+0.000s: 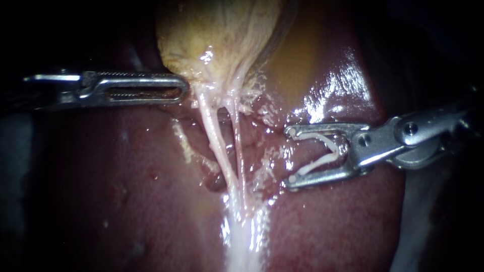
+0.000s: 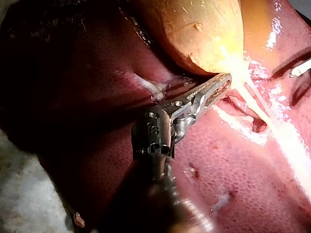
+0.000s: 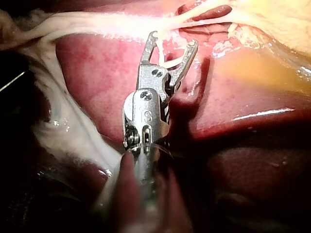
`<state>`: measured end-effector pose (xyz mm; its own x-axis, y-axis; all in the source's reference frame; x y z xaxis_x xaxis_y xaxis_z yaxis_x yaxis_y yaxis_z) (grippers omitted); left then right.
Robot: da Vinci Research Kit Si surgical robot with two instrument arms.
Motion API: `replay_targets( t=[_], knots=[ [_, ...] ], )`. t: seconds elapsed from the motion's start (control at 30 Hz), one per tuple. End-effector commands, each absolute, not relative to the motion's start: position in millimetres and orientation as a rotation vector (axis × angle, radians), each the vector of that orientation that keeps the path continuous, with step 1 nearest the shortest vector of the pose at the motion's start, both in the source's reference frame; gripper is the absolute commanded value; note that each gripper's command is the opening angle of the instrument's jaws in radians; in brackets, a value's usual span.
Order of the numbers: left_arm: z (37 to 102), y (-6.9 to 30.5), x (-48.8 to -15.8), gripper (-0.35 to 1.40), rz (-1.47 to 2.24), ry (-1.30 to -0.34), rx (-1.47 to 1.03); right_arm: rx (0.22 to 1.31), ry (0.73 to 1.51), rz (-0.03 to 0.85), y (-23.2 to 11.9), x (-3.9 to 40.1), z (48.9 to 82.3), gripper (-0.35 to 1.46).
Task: Grabbing gallbladder
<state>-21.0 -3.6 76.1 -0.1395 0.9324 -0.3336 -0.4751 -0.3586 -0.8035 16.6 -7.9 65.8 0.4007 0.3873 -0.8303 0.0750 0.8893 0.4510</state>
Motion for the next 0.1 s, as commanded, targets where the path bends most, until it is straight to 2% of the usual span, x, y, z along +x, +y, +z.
replay_targets(
  t=[0.03,0.1],
  knots=[
    [76.2,-3.6,-21.1,-0.35,1.708,-0.648,-1.031,0.459,1.152,0.207,-7.9,16.6,65.8,0.50],
    [76.2,-3.6,-21.1,-0.35,1.708,-0.648,-1.031,0.458,1.152,0.207,-7.9,16.7,65.8,0.50]
  ],
)
